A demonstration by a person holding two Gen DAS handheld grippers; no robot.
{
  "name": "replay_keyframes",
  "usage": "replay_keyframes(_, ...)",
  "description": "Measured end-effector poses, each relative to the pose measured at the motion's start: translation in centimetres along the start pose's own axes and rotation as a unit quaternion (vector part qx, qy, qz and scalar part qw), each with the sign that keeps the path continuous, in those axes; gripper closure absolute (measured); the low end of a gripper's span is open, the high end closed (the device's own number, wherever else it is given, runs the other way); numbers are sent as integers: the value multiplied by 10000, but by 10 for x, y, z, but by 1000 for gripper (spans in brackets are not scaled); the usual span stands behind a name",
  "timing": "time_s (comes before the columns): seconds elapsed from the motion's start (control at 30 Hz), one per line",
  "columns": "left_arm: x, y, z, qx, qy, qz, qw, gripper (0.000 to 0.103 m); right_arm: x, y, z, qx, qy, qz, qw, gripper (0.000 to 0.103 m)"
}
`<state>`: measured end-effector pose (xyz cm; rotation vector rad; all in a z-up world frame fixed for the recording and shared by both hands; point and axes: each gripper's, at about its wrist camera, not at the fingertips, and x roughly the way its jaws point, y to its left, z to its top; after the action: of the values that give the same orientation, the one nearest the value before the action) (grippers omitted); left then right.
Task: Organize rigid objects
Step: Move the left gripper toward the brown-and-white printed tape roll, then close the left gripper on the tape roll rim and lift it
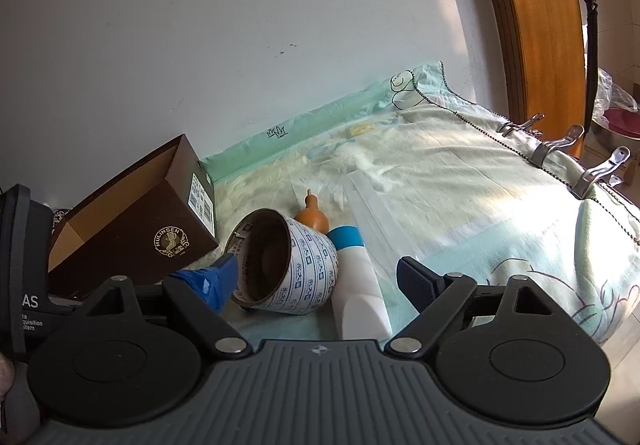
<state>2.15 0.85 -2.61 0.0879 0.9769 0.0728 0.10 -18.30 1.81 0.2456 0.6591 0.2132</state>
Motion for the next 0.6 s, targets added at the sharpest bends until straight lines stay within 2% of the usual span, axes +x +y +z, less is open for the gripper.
replay_keyframes(0.17, 4, 1, 4, 13, 38, -68, 10000, 10, 18, 3, 12, -125, 50, -127, 9998, 33)
replay_keyframes(0.37, 5, 2, 11, 103, 4, -140, 9998, 10, 32, 11, 17, -320, 195, -3, 9993, 37)
replay_keyframes(0.47, 4, 2, 14, 130, -18, -289, 9995, 10, 38, 15, 19, -449, 296, -11, 9985, 40)
replay_keyframes(0.6, 2, -4, 16, 257, -116, -475, 9985, 13, 46, 9, 19, -309, 477, 45, 9984, 46)
